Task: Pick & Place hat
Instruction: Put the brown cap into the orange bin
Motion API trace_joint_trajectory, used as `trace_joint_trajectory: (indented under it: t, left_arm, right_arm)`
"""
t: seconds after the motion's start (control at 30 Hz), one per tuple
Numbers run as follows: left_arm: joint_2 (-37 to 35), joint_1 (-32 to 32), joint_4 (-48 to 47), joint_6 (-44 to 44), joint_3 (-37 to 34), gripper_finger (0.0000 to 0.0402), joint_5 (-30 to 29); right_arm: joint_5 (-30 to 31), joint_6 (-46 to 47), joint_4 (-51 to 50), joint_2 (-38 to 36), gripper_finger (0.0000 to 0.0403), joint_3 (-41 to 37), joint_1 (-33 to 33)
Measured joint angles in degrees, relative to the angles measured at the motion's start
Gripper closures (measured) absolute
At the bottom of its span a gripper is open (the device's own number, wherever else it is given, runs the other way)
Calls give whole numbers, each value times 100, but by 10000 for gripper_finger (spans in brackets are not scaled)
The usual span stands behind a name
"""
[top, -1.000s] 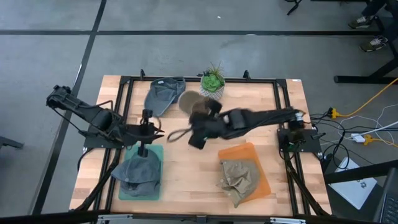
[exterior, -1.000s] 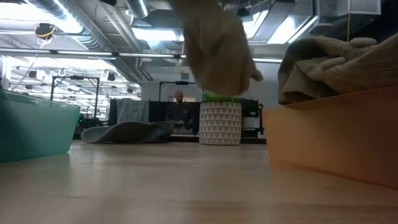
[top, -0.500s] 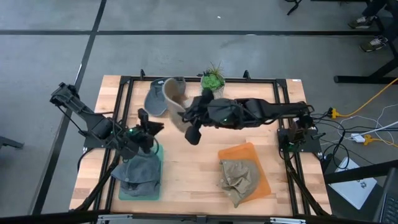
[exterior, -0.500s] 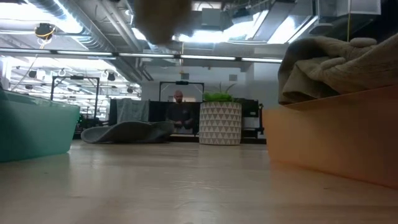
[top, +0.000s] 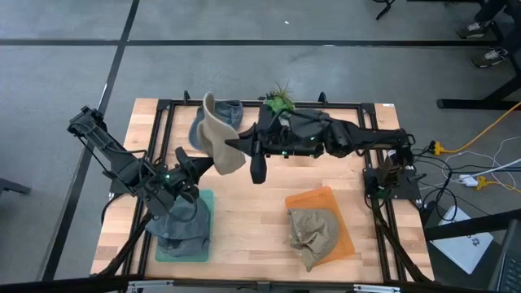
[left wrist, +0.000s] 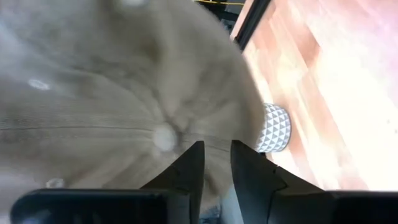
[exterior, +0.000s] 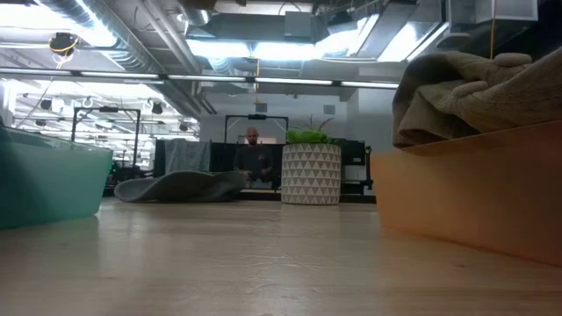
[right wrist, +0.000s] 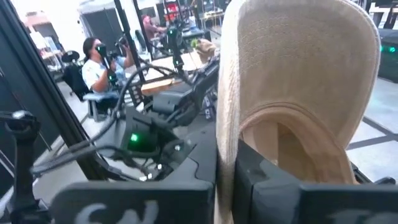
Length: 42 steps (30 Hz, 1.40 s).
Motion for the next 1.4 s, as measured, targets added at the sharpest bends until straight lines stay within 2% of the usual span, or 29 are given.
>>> trace_joint_trajectory:
  t: [0.23, 0.57, 0.7, 0.93, 1.17, 1.4]
  left_arm:
    - [2, 0, 201, 347, -2, 277, -1]
    - [0, 7, 467, 702, -1, 163, -232]
    - [-2, 7, 468, 856, -2, 133, -199]
    - [-2, 7, 616, 900, -2, 134, -228]
    - [-2, 9, 1783, 1815, -2, 157, -247]
    - [-2, 195, 1957, 2189, -2, 179, -124]
  right_arm:
    - [-4, 124, 23, -67, 385, 1, -9]
    - [-4, 279, -241, -67, 385, 1, -9]
    - [-4, 320, -275, -67, 385, 0, -9]
    - [-4, 325, -236, -67, 385, 0, -9]
    - [-3, 445, -191, -67, 382, -48, -9]
    - [-116, 434, -34, -65, 383, -52, 6]
